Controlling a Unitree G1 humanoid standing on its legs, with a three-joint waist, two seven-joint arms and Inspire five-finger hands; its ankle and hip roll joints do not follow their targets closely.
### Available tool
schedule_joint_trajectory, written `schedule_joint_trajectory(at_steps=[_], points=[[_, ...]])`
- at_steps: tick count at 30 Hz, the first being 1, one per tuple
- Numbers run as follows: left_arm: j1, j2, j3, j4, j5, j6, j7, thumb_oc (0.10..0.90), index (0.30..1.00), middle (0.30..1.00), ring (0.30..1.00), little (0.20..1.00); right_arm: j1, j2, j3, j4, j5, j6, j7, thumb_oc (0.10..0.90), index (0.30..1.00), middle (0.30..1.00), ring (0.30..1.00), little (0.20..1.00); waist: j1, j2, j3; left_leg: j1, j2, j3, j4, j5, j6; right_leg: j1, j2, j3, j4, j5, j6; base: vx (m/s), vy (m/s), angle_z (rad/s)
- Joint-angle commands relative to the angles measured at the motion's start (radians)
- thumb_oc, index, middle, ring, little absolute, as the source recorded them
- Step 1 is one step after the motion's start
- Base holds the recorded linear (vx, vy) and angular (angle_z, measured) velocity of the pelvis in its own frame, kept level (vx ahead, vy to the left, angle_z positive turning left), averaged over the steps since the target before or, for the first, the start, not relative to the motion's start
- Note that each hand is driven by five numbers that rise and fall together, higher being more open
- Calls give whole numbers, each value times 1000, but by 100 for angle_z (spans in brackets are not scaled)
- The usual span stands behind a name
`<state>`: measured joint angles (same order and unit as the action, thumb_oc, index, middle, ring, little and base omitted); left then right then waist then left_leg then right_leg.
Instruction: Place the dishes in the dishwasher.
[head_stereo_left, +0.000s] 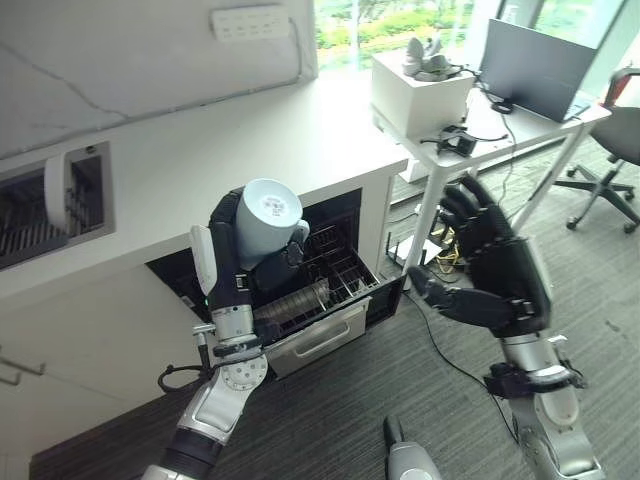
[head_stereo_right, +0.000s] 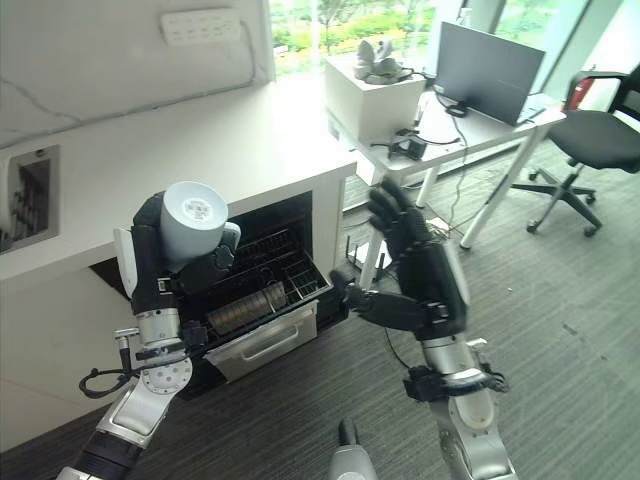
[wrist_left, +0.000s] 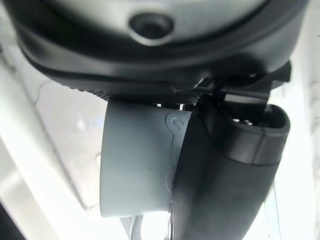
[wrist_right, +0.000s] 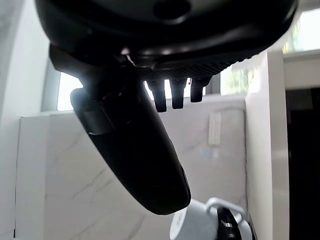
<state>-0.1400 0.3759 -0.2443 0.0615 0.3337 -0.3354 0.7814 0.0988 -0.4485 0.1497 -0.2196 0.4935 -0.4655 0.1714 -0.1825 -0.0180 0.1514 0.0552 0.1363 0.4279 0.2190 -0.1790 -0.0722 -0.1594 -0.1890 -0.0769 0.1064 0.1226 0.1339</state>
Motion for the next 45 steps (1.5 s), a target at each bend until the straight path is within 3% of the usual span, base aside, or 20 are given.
schedule_joint_trajectory(at_steps=[1, 7, 11, 17, 31, 45], points=[[-93, 53, 16, -59, 69, -97, 128, 400, 300, 300, 300, 300, -74, -25, -37, -93, 101, -31, 78, 800, 900, 900, 900, 900, 26, -13, -53, -22, -20, -78, 81, -116, 47, 43, -34, -72, 194, -275, 42, -16, -31, 29], [-75, 31, -44, -52, 120, -80, 184, 400, 300, 300, 300, 300, -182, -16, 104, -101, -48, -13, -33, 800, 900, 900, 900, 900, 105, -16, -62, -61, -26, -142, 81, -105, 39, 72, -42, -132, 194, -297, 30, -1, -31, 48], [-67, 12, -76, -38, 156, -99, 254, 400, 300, 300, 300, 300, -246, 4, 172, -80, -17, 47, -83, 800, 900, 900, 900, 900, 155, -18, -69, -75, -35, -185, 81, -104, 36, 95, -51, -169, 194, -308, 25, 50, -12, 50], [-73, 4, -101, -34, 160, -90, 246, 400, 300, 300, 300, 300, -315, 40, 216, -52, 56, 90, -72, 800, 900, 900, 900, 900, 199, -16, -71, -97, -39, -224, 81, -99, 32, 114, -56, -205, 194, -316, 21, 27, -9, 30], [-87, -15, -153, -4, 164, -131, 246, 400, 300, 300, 300, 300, -443, 110, 276, -22, 128, 226, -111, 800, 900, 900, 900, 900, 265, -16, -68, -130, -42, -274, 81, -84, 25, 140, -66, -260, 194, -323, 17, 5, -3, 19], [-107, -22, -201, -1, 167, -153, 237, 400, 300, 300, 300, 300, -506, 161, 335, 58, 182, 288, -123, 800, 900, 900, 900, 900, 288, -20, -62, -129, -53, -290, 81, -79, 31, 147, -67, -259, 194, -319, 19, -2, 0, 2]])
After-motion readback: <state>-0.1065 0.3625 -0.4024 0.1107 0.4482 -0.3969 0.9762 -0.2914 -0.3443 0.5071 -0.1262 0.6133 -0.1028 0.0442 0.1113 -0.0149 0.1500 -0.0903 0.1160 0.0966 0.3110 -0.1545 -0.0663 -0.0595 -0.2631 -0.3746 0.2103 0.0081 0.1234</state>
